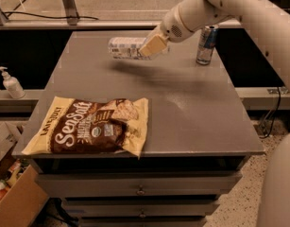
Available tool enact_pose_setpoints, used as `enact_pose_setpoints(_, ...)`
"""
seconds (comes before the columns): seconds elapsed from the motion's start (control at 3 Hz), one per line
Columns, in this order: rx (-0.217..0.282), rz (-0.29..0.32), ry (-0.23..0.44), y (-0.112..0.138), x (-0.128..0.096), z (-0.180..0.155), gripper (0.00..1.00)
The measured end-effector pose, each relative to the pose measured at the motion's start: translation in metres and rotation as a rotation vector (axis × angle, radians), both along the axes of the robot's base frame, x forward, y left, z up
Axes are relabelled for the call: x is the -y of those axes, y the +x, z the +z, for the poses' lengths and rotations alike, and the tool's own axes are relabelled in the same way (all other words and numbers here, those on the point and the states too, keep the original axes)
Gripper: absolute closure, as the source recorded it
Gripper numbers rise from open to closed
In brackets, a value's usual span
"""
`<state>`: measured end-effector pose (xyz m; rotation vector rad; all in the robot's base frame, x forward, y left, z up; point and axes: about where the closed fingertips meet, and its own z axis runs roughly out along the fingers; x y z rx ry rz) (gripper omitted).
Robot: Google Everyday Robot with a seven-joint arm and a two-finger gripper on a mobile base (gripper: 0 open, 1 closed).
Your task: Move blue plastic bottle near redbull can
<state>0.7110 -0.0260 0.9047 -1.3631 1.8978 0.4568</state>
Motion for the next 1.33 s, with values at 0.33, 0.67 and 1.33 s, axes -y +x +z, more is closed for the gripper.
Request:
enact_pose_setpoints(0.33, -0.005, 0.009, -0.010, -0.026, 0.025, -0.002, 1.00)
enact_pose_setpoints(0.67, 0.001, -0.013, -0.016, -0.050, 0.050, -0.001, 1.00)
enact_pose_setpoints(1.33, 0.004, -0.195, -0.053, -0.106, 0.112, -0.004, 1.00)
